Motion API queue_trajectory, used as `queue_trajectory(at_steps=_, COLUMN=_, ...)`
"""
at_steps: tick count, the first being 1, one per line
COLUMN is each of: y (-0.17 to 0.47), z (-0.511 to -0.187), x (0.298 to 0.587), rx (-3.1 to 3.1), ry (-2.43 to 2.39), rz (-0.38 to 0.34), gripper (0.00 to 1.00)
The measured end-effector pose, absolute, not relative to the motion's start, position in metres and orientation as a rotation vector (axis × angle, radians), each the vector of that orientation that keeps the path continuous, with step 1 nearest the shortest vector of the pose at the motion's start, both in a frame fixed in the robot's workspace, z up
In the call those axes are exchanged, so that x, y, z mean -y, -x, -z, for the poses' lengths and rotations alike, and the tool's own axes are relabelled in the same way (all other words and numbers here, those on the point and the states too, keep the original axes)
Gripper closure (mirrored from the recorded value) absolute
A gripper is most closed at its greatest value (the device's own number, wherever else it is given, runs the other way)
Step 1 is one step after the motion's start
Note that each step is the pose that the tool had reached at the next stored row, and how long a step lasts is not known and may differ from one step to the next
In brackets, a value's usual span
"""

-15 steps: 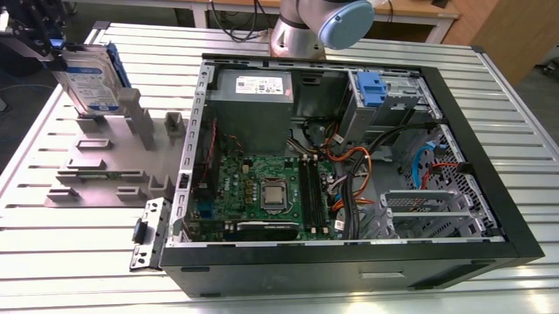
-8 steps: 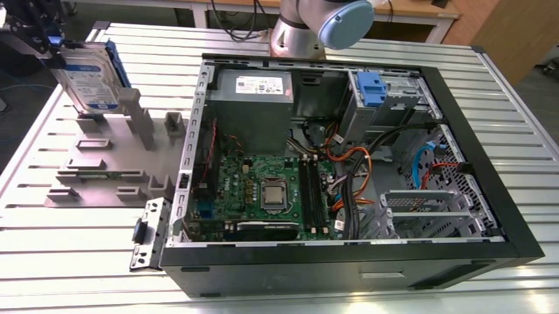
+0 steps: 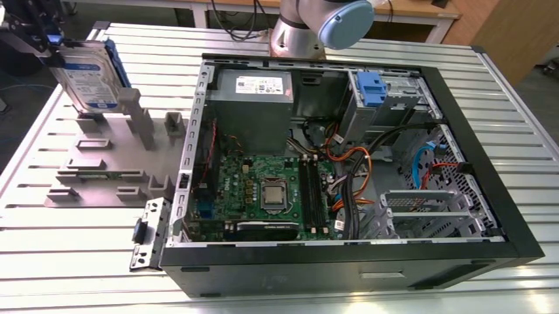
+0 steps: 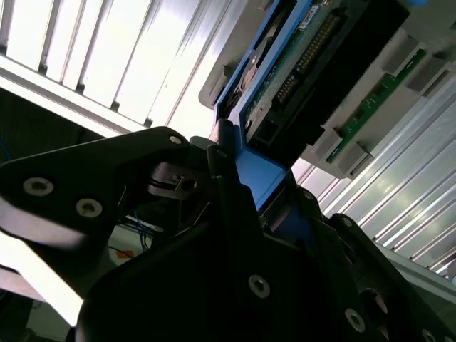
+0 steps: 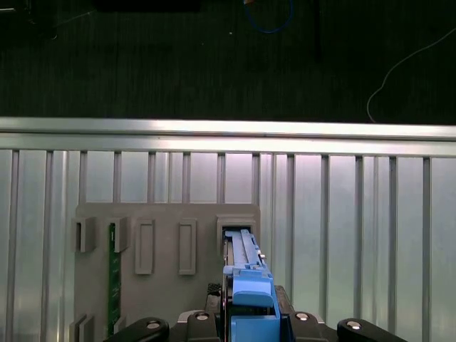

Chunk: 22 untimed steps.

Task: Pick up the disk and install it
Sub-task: 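Pick up the disk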

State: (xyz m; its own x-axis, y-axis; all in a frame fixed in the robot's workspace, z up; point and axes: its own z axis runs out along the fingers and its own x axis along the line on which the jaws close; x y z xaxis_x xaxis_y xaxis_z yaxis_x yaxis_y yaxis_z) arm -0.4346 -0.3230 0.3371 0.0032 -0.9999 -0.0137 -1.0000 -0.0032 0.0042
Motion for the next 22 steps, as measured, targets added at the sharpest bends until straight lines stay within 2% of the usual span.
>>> queue_trajectory(at_steps=6, y=0.435, z=-0.348, x=0.323, rx=-2.213, ry=2.220, rz=-0.020, gripper=0.64)
queue_trajectory(at_steps=22, y=0.435, z=-0.351, x=0.323, rx=-2.213, ry=2.220, rz=-0.020, gripper=0.64)
